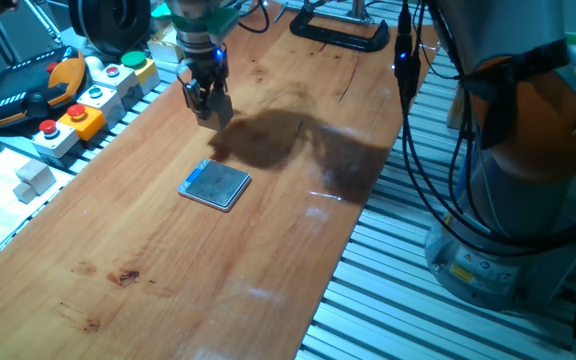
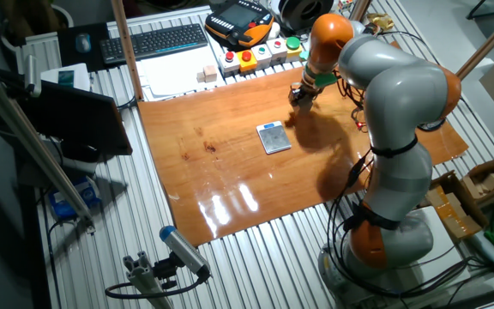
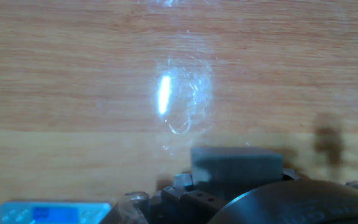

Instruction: Place the block on the scale

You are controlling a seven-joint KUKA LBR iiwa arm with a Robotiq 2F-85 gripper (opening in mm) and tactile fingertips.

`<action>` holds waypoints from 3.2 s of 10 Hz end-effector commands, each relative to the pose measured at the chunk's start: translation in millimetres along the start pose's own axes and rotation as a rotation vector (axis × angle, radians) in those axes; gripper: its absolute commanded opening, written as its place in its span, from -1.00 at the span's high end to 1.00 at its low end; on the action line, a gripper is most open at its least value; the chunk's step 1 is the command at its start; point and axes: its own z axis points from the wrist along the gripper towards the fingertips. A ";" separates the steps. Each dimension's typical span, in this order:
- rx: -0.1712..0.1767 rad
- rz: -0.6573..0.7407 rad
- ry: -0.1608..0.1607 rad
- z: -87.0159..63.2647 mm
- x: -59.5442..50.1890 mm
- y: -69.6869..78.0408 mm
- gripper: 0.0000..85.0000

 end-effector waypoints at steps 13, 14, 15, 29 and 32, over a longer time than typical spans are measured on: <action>-0.002 -0.030 0.018 -8.2 33.4 57.8 0.98; -0.010 -0.037 0.019 -7.8 34.2 59.1 0.98; -0.013 -0.037 0.020 -7.4 34.8 59.9 0.98; 0.003 0.025 0.001 -7.1 36.3 65.8 0.98; 0.005 0.013 -0.008 -2.8 46.0 84.1 0.98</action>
